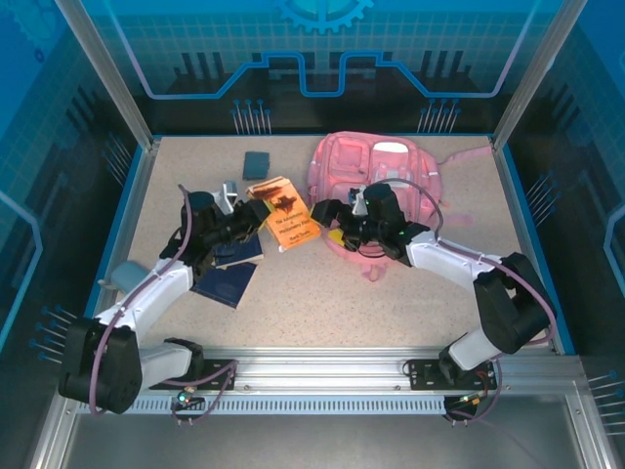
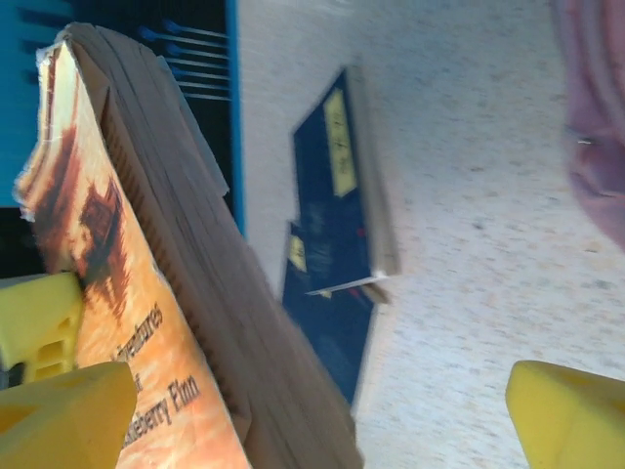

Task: Pack the student bag
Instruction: Pass the book.

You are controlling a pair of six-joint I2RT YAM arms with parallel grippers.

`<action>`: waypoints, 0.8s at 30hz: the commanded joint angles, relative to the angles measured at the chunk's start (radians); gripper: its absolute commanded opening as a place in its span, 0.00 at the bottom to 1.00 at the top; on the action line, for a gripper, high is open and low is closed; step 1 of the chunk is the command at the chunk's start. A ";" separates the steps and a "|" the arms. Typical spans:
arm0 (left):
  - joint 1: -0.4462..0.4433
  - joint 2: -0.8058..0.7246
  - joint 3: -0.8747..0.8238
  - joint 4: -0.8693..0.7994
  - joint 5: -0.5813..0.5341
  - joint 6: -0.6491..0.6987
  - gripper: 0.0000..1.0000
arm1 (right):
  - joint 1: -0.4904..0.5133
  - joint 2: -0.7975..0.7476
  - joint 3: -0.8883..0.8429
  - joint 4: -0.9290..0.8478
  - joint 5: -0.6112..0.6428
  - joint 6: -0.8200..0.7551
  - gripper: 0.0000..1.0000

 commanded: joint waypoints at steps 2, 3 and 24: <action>-0.004 0.019 0.066 0.191 -0.031 -0.155 0.14 | -0.011 -0.037 -0.054 0.276 -0.033 0.192 1.00; -0.004 0.031 0.074 0.224 -0.031 -0.184 0.14 | -0.008 -0.033 -0.056 0.311 -0.032 0.220 1.00; -0.009 0.099 0.082 0.390 -0.042 -0.358 0.19 | 0.025 0.100 -0.019 0.659 0.021 0.423 0.34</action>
